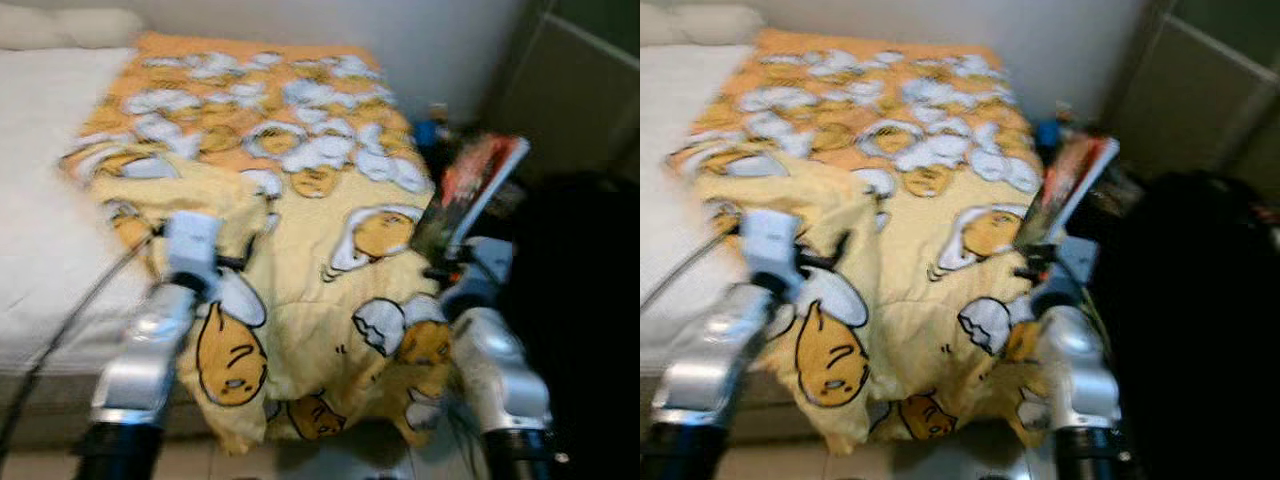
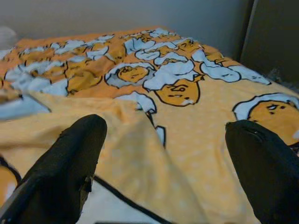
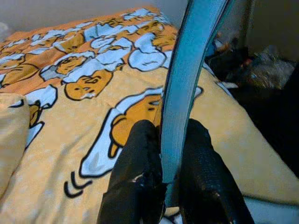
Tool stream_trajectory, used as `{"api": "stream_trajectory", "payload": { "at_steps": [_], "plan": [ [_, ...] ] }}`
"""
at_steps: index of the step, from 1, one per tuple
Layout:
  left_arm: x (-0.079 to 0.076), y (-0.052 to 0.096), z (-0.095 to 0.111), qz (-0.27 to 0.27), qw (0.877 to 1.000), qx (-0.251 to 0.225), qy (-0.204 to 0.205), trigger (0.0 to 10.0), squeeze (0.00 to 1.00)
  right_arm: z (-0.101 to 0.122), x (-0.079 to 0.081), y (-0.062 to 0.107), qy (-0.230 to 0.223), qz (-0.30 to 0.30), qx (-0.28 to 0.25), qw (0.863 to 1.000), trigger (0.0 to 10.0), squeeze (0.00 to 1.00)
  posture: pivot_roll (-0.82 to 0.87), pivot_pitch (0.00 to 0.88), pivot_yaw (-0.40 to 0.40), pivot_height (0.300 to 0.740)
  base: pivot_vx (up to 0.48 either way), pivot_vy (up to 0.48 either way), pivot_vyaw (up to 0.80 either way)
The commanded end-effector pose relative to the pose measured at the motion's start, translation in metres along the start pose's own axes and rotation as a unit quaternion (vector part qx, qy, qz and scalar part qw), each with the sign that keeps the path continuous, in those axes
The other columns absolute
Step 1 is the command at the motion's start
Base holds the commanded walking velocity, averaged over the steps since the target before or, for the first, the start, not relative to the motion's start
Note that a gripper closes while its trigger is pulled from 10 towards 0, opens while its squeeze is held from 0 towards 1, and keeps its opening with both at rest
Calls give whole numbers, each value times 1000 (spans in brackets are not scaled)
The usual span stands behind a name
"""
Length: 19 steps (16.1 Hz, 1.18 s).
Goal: Clean up the room
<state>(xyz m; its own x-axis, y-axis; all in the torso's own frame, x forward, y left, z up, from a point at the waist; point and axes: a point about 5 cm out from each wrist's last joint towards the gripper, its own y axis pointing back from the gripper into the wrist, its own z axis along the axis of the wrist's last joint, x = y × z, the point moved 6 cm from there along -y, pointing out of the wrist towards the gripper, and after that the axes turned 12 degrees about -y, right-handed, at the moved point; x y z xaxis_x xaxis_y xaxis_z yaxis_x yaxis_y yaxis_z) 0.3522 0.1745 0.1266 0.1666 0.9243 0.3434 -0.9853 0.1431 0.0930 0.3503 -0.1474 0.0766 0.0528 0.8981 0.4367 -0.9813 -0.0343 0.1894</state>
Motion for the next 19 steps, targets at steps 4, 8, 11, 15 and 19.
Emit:
{"api": "stream_trajectory", "payload": {
  "at_steps": [4,8,11,15,19],
  "plan": [
    [-7,-5,9,-4,1000,-14,0,10000,180,18,-9,0,17,-11,-31,999,10000,0,96,0,-33,740,0,338,-109],
    [-5,-5,10,-1,1000,-15,-1,10000,180,20,-10,-1,24,-13,-36,999,10000,0,98,0,-33,740,0,350,0],
    [-4,-4,9,-1,1000,-14,-2,10000,184,21,-10,-1,24,-15,-42,999,10000,0,102,0,-28,740,0,350,0],
    [-2,-5,9,-1,1000,-12,-5,10000,180,20,-9,-2,21,-16,-43,999,10000,0,105,0,-22,740,0,386,0],
    [-3,-5,9,-2,1000,-11,-4,10000,180,19,-9,-2,19,-17,-44,999,10000,0,103,0,-18,740,0,417,0]
  ]
}}
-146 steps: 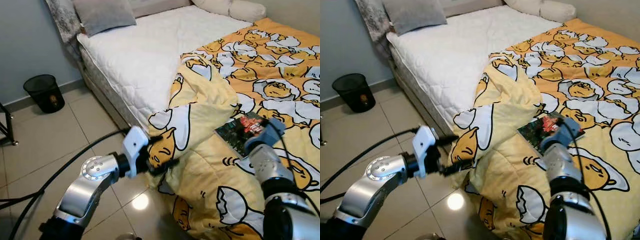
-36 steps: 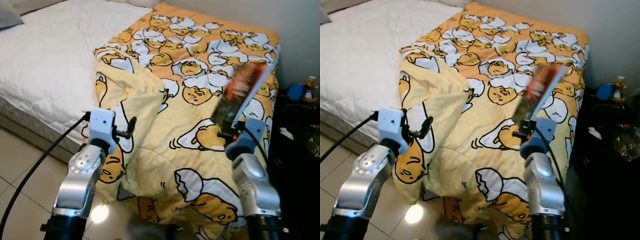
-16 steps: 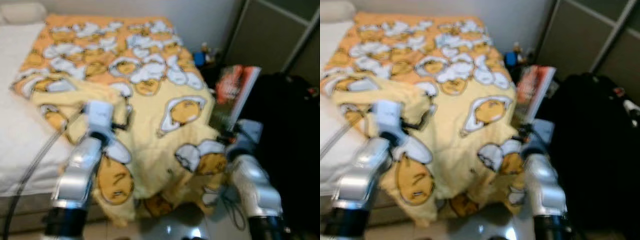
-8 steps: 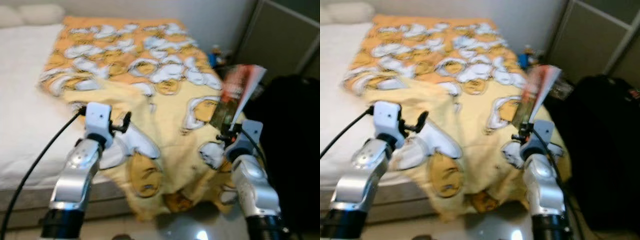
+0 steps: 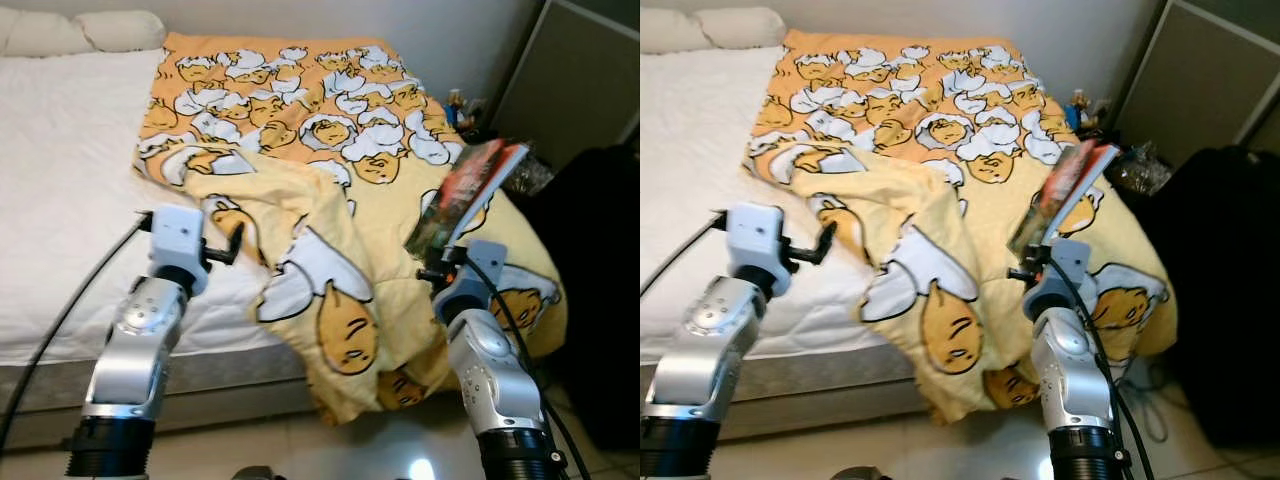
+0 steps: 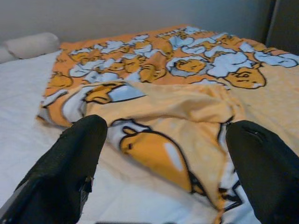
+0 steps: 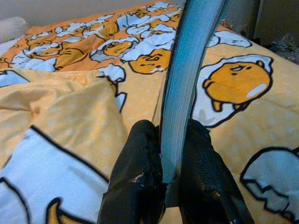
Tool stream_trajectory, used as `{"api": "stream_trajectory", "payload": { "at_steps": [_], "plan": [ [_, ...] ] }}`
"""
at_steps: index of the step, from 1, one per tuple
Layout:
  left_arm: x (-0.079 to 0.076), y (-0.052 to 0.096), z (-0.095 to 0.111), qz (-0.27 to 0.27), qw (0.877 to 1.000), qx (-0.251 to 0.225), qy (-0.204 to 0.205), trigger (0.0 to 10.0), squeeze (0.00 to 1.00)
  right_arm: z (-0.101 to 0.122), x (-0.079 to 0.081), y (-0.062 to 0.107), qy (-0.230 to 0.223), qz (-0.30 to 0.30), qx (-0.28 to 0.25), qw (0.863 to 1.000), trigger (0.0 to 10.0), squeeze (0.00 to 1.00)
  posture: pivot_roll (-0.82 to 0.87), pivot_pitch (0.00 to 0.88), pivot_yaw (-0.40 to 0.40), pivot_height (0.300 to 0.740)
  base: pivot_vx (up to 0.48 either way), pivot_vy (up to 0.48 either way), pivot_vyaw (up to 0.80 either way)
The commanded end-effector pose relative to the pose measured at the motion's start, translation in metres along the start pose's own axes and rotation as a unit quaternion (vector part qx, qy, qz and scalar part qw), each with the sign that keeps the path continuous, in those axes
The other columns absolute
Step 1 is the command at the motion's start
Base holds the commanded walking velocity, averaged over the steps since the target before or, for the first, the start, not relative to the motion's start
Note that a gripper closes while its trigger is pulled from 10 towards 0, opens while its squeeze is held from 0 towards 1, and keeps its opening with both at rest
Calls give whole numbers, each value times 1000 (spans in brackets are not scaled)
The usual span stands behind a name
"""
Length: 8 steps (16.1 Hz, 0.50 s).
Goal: Clean up the room
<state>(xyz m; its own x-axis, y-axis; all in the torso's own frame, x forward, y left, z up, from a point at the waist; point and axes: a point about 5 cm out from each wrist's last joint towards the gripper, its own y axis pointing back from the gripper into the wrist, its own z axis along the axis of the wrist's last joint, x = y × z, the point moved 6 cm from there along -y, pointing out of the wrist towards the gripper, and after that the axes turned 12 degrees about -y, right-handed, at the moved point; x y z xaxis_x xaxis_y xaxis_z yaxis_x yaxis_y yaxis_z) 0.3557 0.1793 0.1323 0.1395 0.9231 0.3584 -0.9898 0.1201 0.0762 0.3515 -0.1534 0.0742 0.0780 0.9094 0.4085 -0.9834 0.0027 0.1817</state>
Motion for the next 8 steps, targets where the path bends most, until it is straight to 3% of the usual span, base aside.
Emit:
{"api": "stream_trajectory", "payload": {
  "at_steps": [1,8],
  "plan": [
    [-11,-3,5,-16,1000,-7,3,10000,180,18,-4,-2,6,-2,-32,999,10000,0,103,0,-18,740,0,416,0],
    [-10,-4,5,-16,1000,-7,3,10000,184,19,-2,-4,3,-2,-34,999,10000,0,105,0,-18,740,0,419,0]
  ]
}}
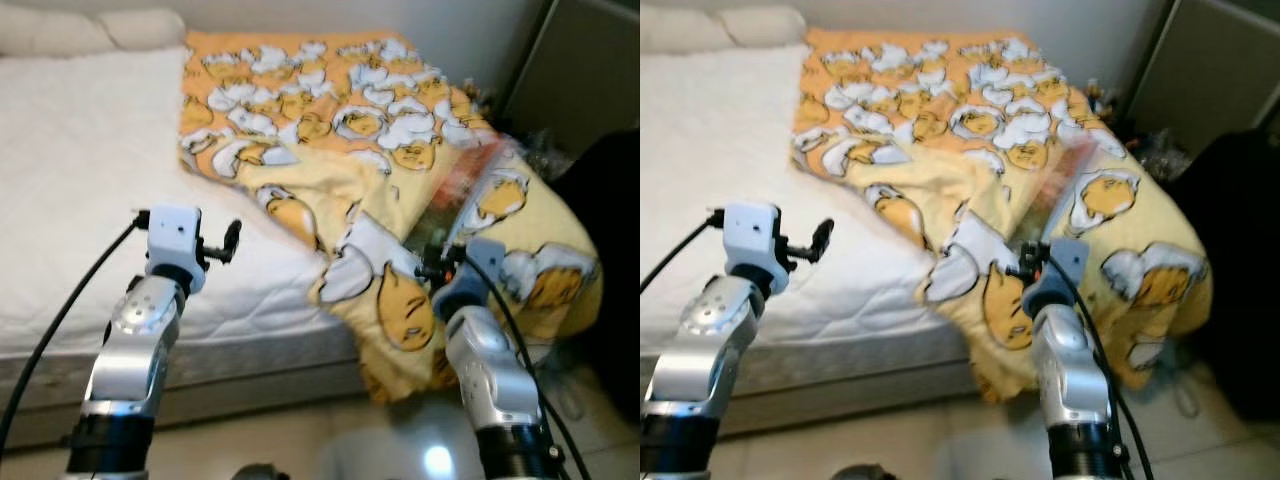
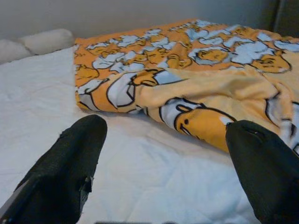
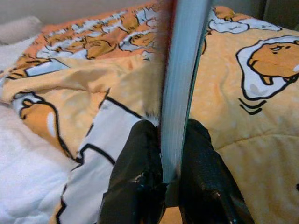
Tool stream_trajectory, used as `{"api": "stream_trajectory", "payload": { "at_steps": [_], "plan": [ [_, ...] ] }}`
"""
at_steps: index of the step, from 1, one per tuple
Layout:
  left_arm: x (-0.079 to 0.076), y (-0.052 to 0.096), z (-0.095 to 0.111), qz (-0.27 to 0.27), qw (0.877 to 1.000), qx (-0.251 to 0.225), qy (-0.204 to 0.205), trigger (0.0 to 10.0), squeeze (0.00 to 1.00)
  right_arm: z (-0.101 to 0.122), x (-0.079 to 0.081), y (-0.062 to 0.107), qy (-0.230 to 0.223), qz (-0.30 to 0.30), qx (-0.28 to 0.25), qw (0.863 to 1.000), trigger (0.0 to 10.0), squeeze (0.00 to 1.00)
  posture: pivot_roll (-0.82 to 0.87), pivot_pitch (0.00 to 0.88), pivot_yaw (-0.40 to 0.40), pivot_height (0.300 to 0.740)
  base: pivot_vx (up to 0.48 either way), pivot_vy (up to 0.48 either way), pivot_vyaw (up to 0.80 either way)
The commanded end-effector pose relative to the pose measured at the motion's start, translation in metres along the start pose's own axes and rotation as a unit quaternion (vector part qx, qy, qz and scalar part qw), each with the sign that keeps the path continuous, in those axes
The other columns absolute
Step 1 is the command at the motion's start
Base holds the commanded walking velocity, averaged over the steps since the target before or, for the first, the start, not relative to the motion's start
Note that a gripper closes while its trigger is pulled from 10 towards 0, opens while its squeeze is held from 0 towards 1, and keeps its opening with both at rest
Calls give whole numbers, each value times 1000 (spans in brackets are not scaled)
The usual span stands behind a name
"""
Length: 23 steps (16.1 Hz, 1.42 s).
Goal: Clean up the room
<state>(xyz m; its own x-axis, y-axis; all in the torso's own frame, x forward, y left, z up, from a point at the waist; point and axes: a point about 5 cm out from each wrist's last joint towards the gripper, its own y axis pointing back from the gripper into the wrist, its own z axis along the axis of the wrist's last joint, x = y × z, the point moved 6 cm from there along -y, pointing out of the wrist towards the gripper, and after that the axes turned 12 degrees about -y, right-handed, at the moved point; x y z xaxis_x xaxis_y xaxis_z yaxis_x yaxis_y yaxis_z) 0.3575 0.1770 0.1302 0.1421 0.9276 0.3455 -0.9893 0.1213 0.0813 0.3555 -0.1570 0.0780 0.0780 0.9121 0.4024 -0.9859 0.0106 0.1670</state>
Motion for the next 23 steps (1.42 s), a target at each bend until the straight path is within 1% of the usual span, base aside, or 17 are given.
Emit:
{"api": "stream_trajectory", "payload": {
  "at_steps": [1,8,14,19,23],
  "plan": [
    [-8,-2,6,-15,1000,-9,-4,10000,184,14,-1,-1,-1,-1,-26,1000,10000,0,105,0,-18,740,0,420,0],
    [-8,-3,6,-16,1000,-10,-4,10000,180,14,-1,-2,-2,-2,-27,1000,10000,0,109,0,-26,740,0,419,0],
    [-10,-3,7,-20,1000,-14,-10,10000,184,7,2,0,-5,0,-20,1000,10000,0,124,0,-42,740,0,419,0],
    [-12,-4,7,-23,1000,-15,-8,10000,180,9,3,-1,-2,3,-21,1000,10000,0,116,0,-37,740,0,418,0],
    [-11,-5,8,-21,1000,-16,-9,10000,184,6,5,-1,-1,6,-18,1000,10000,0,120,0,-39,740,0,418,0]
  ]
}}
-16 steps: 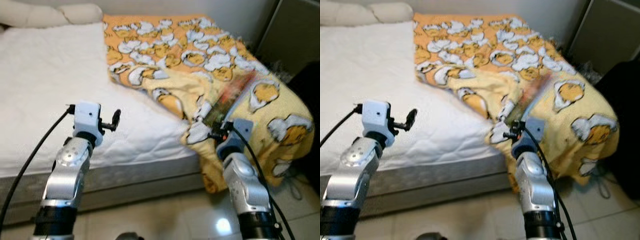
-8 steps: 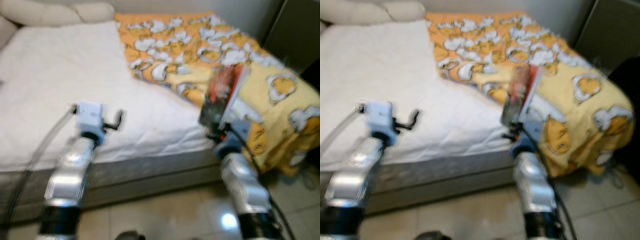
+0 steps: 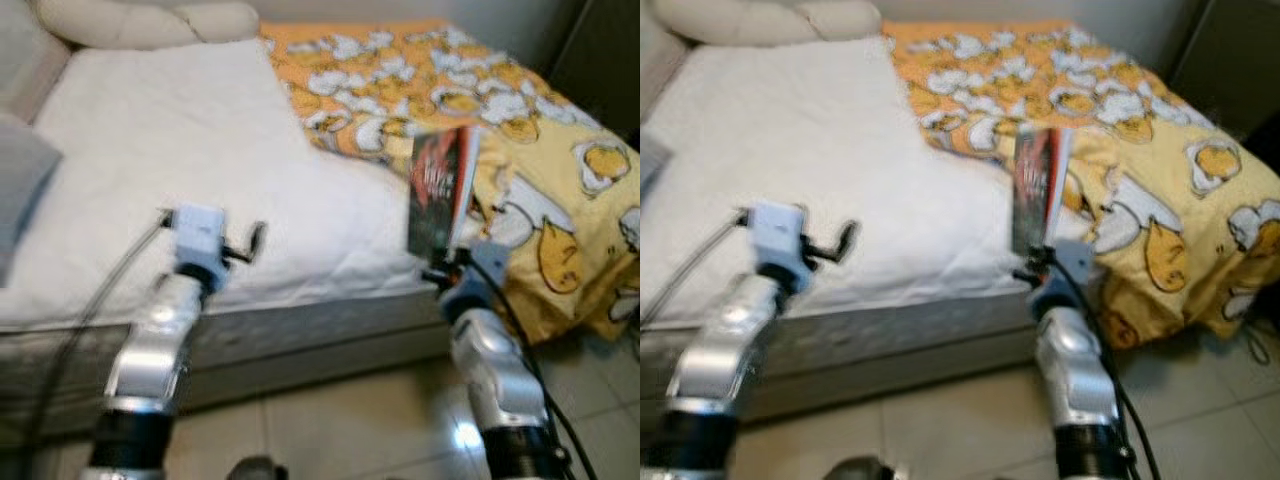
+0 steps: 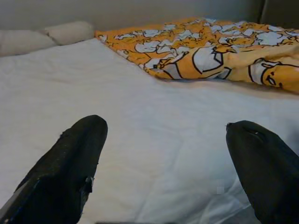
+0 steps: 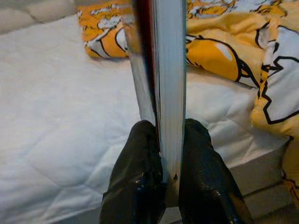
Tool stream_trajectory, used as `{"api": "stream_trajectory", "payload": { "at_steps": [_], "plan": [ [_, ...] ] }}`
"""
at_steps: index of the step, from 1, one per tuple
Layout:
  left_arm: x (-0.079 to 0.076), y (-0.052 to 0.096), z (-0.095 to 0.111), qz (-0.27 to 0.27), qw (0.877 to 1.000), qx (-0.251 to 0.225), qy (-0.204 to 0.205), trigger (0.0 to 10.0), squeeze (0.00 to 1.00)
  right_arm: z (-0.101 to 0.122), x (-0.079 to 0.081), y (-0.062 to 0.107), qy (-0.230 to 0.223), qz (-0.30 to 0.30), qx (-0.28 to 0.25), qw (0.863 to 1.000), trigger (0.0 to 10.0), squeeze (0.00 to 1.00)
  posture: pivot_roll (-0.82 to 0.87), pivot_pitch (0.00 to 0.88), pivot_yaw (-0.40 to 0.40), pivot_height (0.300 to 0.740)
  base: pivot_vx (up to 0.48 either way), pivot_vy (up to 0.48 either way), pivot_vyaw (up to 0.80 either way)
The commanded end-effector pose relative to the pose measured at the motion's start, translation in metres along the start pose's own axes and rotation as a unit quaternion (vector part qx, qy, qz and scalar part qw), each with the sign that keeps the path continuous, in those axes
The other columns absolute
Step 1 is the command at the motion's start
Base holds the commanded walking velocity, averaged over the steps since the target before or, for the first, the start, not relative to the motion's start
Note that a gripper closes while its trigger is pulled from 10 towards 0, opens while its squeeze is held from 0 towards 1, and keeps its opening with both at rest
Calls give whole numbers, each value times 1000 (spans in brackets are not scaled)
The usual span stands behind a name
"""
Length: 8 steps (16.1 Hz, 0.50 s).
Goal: Clean up the room
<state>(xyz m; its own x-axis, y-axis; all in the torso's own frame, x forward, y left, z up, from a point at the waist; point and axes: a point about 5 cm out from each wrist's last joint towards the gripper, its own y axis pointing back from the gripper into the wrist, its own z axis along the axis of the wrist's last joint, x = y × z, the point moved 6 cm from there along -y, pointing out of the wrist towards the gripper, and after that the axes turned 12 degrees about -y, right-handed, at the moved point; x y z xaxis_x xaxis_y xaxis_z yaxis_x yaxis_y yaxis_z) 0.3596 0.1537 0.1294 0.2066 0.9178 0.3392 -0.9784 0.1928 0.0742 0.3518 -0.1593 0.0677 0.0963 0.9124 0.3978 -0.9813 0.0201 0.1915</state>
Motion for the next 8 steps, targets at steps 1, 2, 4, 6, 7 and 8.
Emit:
{"api": "stream_trajectory", "payload": {
  "at_steps": [1,2,4,6,7,8],
  "plan": [
    [10,1,1,11,1000,-1,-10,10000,184,14,11,-2,-2,16,-27,1000,10000,0,121,0,-39,740,0,416,0],
    [10,1,1,11,1000,-1,-10,10000,184,14,11,-2,-1,16,-26,1000,10000,0,121,0,-39,740,0,420,0],
    [9,0,1,10,1000,-1,-10,10000,176,14,11,-2,-1,17,-26,1000,10000,0,126,0,-44,740,0,422,0],
    [9,1,1,11,1000,-2,-11,10000,184,13,11,-2,0,18,-25,1000,10000,0,127,0,-44,740,0,420,0],
    [9,1,2,11,1000,-2,-12,10000,184,13,12,-2,1,21,-25,999,10000,0,126,0,-43,740,0,416,0],
    [9,1,2,11,1000,-2,-12,10000,180,13,12,-2,3,22,-26,999,10000,0,125,0,-42,740,0,420,0]
  ]
}}
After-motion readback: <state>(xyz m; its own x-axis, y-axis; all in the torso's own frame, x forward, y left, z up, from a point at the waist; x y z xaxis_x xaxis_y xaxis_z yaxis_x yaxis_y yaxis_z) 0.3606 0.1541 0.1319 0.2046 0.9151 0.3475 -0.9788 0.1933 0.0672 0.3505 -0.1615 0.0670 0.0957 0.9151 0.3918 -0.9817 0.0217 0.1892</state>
